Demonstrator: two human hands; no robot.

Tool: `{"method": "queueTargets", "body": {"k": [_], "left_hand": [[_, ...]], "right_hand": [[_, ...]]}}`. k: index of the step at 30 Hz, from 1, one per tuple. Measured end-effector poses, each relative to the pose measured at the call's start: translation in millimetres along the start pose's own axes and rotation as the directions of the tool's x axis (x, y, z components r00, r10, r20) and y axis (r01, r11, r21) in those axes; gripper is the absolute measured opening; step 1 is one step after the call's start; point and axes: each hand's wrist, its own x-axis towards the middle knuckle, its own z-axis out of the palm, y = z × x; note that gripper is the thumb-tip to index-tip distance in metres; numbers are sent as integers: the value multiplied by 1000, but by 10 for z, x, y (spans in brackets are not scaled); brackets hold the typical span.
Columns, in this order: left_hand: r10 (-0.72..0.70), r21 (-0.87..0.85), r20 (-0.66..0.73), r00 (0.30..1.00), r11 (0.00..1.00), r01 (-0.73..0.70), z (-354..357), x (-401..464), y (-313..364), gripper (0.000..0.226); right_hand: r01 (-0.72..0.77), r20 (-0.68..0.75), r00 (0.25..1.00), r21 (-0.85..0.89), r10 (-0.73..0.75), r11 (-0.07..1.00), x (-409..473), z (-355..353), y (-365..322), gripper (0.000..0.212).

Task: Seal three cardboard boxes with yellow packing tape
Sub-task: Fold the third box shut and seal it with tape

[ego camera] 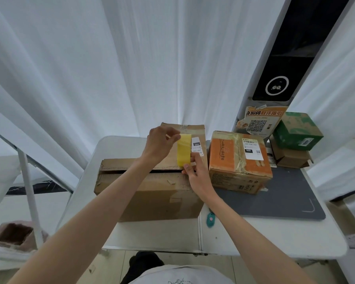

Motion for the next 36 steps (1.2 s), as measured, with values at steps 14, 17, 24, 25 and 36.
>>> {"method": "queueTargets", "body": {"k": [14,17,24,25,36], "left_hand": [[-267,-113,56,962,956,272,-153,-15,41,14],[-280,-113,63,958,952,286,-181,-23,50,15],[-291,-80,43,956,953,294,-186,-22,78,23],[-283,-59,32,959,957,285,-180,-21,84,24],[-112,-56,29,993,992,113,-89,-63,53,23]], "right_hand": [[83,7,997,-123,-83,989,-36,23,32,20],[84,18,996,-127,-82,988,-27,18,35,21],[103,20,995,-155,-102,982,-12,47,53,21],[106,18,994,-154,-105,982,-13,49,54,20],[101,-20,994,-153,-106,983,-28,34,28,22]]}}
